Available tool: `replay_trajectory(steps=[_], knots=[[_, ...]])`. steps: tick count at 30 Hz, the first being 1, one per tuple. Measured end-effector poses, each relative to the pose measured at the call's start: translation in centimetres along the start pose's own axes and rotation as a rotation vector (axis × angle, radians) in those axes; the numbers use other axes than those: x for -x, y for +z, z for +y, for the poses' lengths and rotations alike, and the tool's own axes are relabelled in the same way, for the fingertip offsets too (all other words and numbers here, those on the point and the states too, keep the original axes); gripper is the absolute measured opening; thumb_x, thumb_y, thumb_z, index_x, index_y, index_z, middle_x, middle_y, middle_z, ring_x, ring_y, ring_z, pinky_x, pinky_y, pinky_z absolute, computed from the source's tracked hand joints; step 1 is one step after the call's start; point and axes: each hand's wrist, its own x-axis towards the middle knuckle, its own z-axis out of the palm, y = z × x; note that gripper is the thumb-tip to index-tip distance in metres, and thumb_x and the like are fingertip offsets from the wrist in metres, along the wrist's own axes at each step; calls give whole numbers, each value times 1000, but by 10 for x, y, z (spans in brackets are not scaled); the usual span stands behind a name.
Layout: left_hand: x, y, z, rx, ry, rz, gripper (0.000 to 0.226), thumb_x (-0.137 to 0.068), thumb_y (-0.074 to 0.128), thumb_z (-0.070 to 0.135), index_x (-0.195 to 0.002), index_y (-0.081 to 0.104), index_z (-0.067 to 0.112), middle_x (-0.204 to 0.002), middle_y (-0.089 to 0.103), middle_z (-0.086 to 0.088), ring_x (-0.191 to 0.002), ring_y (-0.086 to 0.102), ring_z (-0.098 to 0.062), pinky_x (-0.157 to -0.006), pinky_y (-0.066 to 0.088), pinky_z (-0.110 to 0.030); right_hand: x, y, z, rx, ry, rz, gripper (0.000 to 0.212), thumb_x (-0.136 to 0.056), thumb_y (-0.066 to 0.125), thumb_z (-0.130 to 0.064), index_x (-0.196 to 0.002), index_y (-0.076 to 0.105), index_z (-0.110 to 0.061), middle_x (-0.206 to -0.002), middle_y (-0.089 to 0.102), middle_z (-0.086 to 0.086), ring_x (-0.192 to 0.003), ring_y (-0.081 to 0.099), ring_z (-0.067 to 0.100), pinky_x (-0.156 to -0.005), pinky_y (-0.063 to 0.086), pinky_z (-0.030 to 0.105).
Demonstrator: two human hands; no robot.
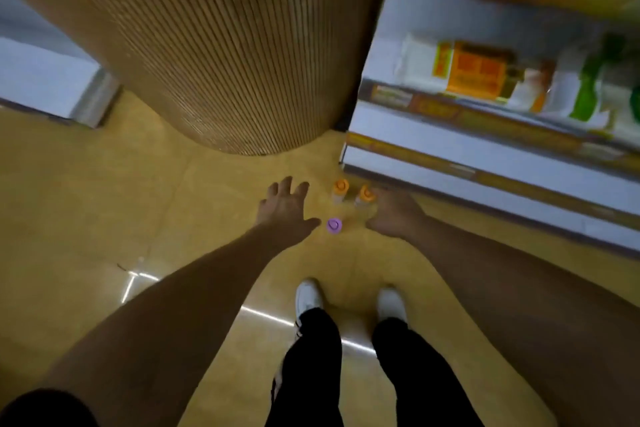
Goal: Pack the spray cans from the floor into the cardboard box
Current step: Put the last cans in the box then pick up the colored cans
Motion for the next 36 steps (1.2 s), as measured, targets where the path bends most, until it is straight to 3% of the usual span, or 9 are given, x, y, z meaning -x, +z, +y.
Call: replay_trajectory(steps=[3, 7, 11, 19, 22, 25, 28, 33, 36], knots=[[-41, 48, -3, 44, 23, -40, 88, -86, 69, 57, -156, 29, 22, -162, 24, -12, -144, 26, -36, -110, 39, -52, -47, 42, 14, -17, 16, 13, 69, -68, 72, -41, -133, 54, -29, -144, 49, 9, -130, 49, 36, -103, 48, 48], [-85, 124, -1, 140, 38, -103, 89, -84, 74, 52, -156, 30, 22, -161, 25, -12, -143, 29, -37, -109, 40, -49, -95, 82, 38, -25, 38, 100, 66, -78, 73, -27, -140, 50, -19, -139, 52, 13, -126, 52, 38, -100, 49, 43], [-107, 202, 3, 212, 17, -217, 94, -81, 79, 46, -156, 26, 25, -163, 18, -12, -144, 28, -38, -110, 40, -49, -131, 132, 74, 8, 77, 88, 71, -87, 71, -30, -148, 40, -16, -141, 47, 16, -124, 50, 38, -96, 47, 42], [-171, 287, 4, 265, -9, -193, 94, -79, 84, 28, -155, 28, 28, -160, 23, -11, -137, 37, -38, -100, 51, -50, -218, 180, 100, 142, 25, 89, 80, -84, 75, -29, -150, 29, -18, -151, 29, 19, -130, 43, 41, -100, 47, 45], [-194, 313, 6, 272, 9, -189, 81, -81, 77, 15, -150, 35, 24, -147, 40, -13, -123, 51, -37, -91, 55, -49, -251, 191, 111, 163, 2, 89, 85, -85, 76, -27, -153, 25, -21, -158, 16, 21, -138, 35, 43, -107, 43, 45], [-205, 334, 2, 307, 53, -52, 52, -80, 62, 2, -128, 51, 15, -121, 56, -13, -100, 61, -36, -78, 56, -45, -276, 200, 120, 103, -45, 98, 64, -87, 73, -19, -142, 39, -18, -149, 32, 19, -129, 45, 42, -98, 45, 43], [-201, 336, -4, 353, 66, 20, 40, -80, 62, 3, -117, 55, 12, -110, 60, -13, -91, 63, -36, -73, 56, -45, -277, 207, 126, -6, -77, 161, 44, -89, 71, -15, -128, 51, -13, -130, 51, 19, -113, 55, 40, -86, 46, 39], [-158, 284, -1, 376, 42, 54, 42, -78, 63, 4, -118, 55, 13, -106, 60, -12, -87, 61, -36, -66, 44, -35, -214, 183, 119, -105, -29, 173, 44, -90, 70, -18, -130, 53, -16, -122, 55, 19, -107, 58, 40, -83, 49, 39], [-114, 215, 14, 326, 63, 65, 39, -75, 65, 6, -111, 56, 16, -99, 60, -8, -82, 61, -36, -67, 52, -39, -152, 139, 107, -87, -9, 149, 44, -87, 72, -23, -127, 54, -19, -115, 59, 16, -104, 60, 39, -81, 49, 38]])
